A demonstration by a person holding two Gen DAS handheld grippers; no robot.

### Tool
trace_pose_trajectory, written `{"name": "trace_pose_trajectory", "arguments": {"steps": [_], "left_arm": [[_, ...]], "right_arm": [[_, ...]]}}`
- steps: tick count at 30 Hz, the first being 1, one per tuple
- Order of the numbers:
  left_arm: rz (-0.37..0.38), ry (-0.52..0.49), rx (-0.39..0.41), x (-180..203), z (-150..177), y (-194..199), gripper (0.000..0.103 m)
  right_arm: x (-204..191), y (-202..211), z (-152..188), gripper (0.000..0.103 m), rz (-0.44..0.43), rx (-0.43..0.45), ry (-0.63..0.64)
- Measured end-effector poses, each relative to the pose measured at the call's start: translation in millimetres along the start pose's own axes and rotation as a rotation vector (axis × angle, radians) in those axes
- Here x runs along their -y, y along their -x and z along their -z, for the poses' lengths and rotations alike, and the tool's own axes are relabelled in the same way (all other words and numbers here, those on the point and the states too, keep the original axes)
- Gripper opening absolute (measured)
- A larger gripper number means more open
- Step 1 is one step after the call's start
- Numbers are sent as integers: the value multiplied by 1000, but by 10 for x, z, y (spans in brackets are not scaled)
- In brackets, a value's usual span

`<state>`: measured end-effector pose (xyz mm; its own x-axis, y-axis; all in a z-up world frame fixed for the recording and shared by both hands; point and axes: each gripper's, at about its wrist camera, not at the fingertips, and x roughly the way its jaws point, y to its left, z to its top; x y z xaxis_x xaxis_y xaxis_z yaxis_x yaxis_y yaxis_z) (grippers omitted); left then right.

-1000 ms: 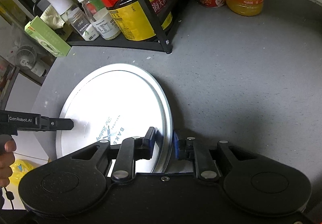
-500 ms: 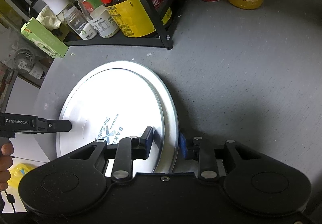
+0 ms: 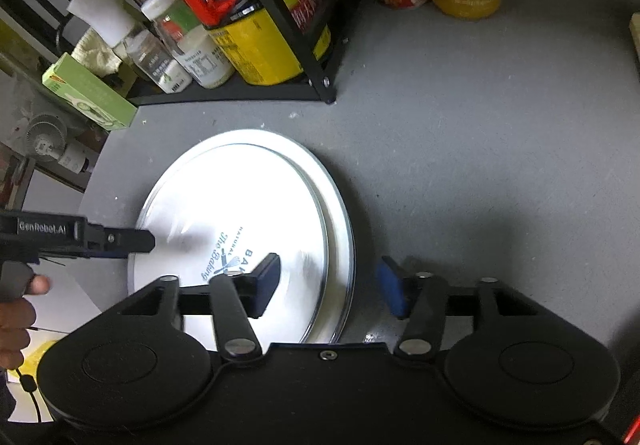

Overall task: Organize plates and bowls
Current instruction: 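Lower the 'BAKERY' plate onto the stack and open the right tool, then move the right tool to the red bowl holding the green bowls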

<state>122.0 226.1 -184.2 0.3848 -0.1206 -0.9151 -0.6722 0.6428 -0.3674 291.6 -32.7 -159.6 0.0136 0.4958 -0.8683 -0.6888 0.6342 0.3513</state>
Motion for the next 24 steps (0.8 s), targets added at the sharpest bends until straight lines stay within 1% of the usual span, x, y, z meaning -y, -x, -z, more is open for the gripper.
{"name": "trace_pose_trajectory", "arguments": {"steps": [2, 4, 6, 9, 12, 15, 18, 20, 22, 24], "left_arm": [[-16, -7, 10, 49, -23, 34, 64], [-24, -19, 30, 104, -40, 74, 73], [-33, -31, 41, 162, -47, 113, 76], [-37, -51, 54, 273, -44, 174, 79], [-55, -72, 68, 415, -11, 224, 81], [-59, -82, 67, 573, 32, 235, 83], [-68, -113, 66, 725, 86, 257, 85], [-61, -133, 74, 830, 133, 288, 92], [-65, -151, 79, 934, 168, 309, 94], [-52, -165, 80, 1027, 200, 326, 98]], "right_arm": [[14, 64, -3, 63, -3, 12, 0], [34, 143, -2, 70, -6, 29, 0], [60, 243, 6, 85, -13, 49, 3], [110, 402, 27, 95, -13, 73, 6], [178, 589, 62, 103, -32, 111, -7], [242, 741, 107, 103, -47, 138, -26], [305, 859, 157, 103, -60, 158, -35], [339, 916, 191, 103, -58, 171, -38], [387, 998, 230, 103, -59, 188, -45], [436, 1080, 265, 103, -55, 206, -55]]}}
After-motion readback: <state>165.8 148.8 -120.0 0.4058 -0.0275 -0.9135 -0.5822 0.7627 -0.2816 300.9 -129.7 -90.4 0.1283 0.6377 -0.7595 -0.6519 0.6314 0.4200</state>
